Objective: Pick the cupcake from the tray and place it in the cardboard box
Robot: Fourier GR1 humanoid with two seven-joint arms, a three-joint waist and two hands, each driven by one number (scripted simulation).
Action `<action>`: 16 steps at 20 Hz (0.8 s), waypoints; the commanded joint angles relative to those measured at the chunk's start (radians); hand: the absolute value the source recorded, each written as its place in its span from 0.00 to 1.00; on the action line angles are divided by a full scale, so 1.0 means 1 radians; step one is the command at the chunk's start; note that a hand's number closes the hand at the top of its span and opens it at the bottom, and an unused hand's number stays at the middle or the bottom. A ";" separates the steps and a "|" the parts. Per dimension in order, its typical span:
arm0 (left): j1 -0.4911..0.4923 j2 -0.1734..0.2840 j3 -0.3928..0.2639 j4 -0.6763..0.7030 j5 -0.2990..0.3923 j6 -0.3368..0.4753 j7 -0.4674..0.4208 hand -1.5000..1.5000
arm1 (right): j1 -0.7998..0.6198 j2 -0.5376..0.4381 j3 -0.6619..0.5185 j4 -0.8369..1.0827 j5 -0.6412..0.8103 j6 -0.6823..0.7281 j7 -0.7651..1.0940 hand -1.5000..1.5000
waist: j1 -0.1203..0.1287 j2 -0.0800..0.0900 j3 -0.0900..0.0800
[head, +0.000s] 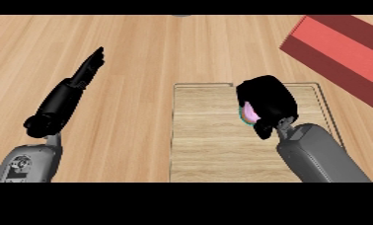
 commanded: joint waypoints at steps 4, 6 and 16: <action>-0.022 0.010 0.015 -0.017 0.016 -0.024 0.010 0.50 | -0.091 -0.031 -0.100 0.253 -0.103 -0.097 -0.375 1.00 | 0.020 0.008 0.003; -0.015 -0.004 0.002 0.009 0.007 -0.023 -0.015 0.50 | -0.153 -0.022 -0.123 0.380 -0.113 -0.139 -0.485 1.00 | 0.027 0.012 0.003; -0.003 0.016 0.031 0.010 0.014 -0.050 -0.014 0.50 | -0.204 -0.070 -0.209 0.204 -0.046 -0.277 -0.572 1.00 | -0.003 0.000 0.001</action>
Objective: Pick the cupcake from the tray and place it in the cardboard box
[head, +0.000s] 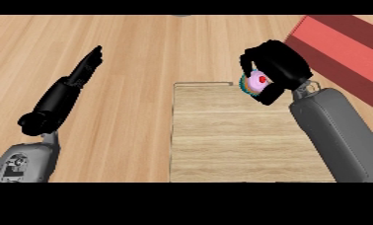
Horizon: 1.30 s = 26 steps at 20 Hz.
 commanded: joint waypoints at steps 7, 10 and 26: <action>-0.014 -0.020 0.000 0.022 -0.011 0.010 0.013 0.50 | -0.078 -0.013 -0.276 -0.167 -0.094 0.005 0.195 1.00 | -0.008 0.000 0.000; -0.012 0.025 0.028 -0.009 0.003 -0.017 0.018 0.50 | -0.068 -0.030 -0.399 -0.152 -0.153 -0.007 0.260 1.00 | -0.009 -0.002 0.000; 0.008 -0.045 -0.035 -0.013 -0.057 0.015 -0.022 0.50 | -0.347 -0.320 -0.544 0.525 -0.050 -0.055 0.094 1.00 | 0.026 0.012 0.000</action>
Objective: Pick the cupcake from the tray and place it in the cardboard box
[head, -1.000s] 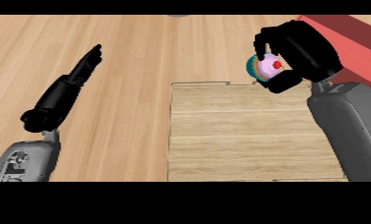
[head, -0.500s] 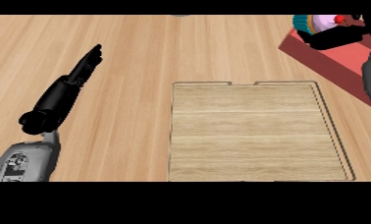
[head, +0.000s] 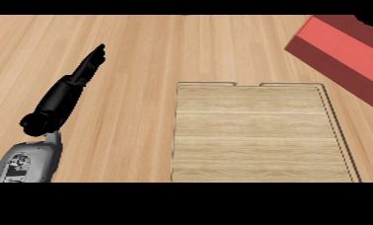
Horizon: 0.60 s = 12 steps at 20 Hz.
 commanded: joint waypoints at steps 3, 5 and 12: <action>0.004 -0.022 -0.025 0.017 -0.020 0.006 -0.019 0.50 | -0.024 -0.102 0.037 0.250 0.055 0.120 -0.078 1.00 | 0.004 0.006 0.000; -0.037 -0.031 -0.038 -0.015 -0.025 0.014 0.032 0.50 | -0.043 -0.139 0.044 0.348 0.072 0.166 -0.102 1.00 | 0.020 0.013 0.002; -0.045 -0.038 -0.033 0.033 -0.035 0.021 -0.013 0.50 | -0.055 -0.251 0.100 0.549 0.154 0.227 -0.281 1.00 | 0.031 0.022 0.003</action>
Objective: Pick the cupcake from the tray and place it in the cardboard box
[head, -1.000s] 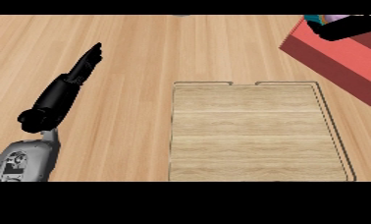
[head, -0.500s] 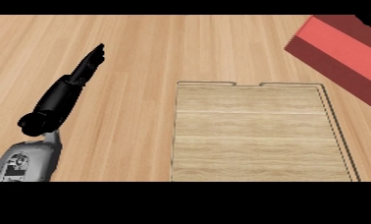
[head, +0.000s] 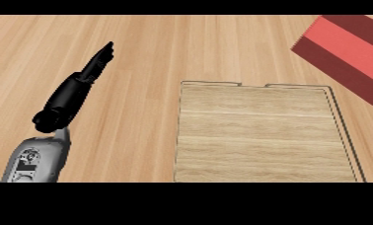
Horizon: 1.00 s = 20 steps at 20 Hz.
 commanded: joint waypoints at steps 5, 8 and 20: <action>0.005 -0.020 -0.010 0.029 -0.013 0.011 -0.029 0.50 | -0.014 -0.073 0.045 0.187 0.047 0.143 -0.228 0.00 | 0.001 0.002 0.001; -0.042 0.004 0.006 0.008 0.003 -0.010 0.013 0.50 | -0.073 -0.077 0.020 0.206 0.027 0.153 -0.285 0.00 | 0.015 0.004 0.003; 0.013 -0.008 -0.002 -0.006 -0.013 0.007 -0.018 0.50 | -0.152 -0.110 -0.521 0.410 -0.491 0.173 -0.170 0.00 | 0.000 0.002 0.003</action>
